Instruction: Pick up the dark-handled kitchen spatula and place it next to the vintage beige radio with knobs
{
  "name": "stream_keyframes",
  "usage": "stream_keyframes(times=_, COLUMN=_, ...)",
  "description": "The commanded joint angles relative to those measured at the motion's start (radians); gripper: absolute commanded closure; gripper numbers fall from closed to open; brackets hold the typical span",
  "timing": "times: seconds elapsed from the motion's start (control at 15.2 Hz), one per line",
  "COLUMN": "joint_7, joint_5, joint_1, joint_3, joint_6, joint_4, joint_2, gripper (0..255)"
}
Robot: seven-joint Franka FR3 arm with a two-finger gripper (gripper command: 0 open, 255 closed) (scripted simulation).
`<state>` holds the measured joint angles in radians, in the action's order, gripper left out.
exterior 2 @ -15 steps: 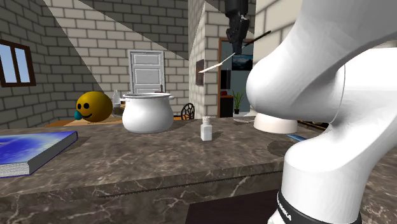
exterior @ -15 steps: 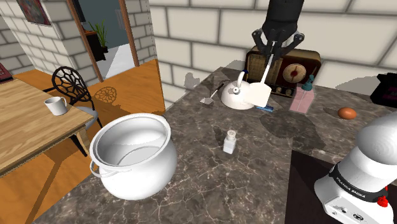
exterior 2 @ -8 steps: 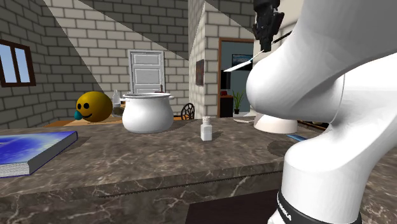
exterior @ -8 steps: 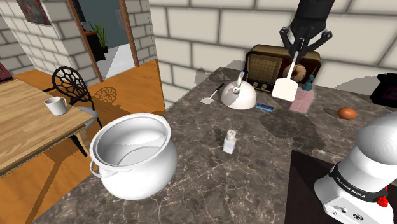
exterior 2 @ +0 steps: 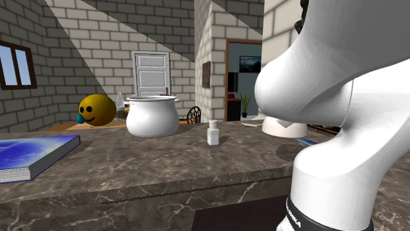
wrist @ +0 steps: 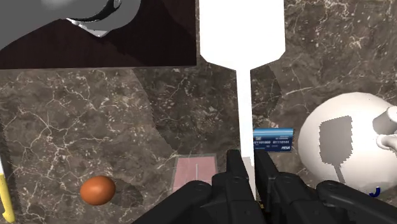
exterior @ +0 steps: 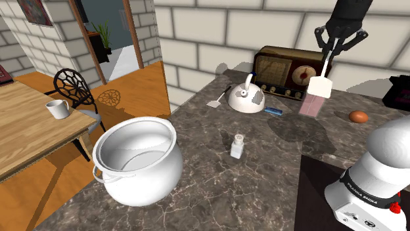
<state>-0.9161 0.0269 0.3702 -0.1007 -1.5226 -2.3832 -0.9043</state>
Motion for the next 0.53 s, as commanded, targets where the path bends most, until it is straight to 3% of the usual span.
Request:
stream_keyframes(times=0.0, joint_7=0.055, joint_5=-0.041, joint_1=0.016, joint_3=0.054, joint_6=0.005, joint_4=0.0, joint_2=-0.006, gripper=255)
stream_keyframes(times=0.46, joint_7=0.221, joint_5=-0.163, joint_1=0.066, joint_3=0.223, joint_6=-0.018, joint_4=0.018, joint_2=0.024, gripper=255)
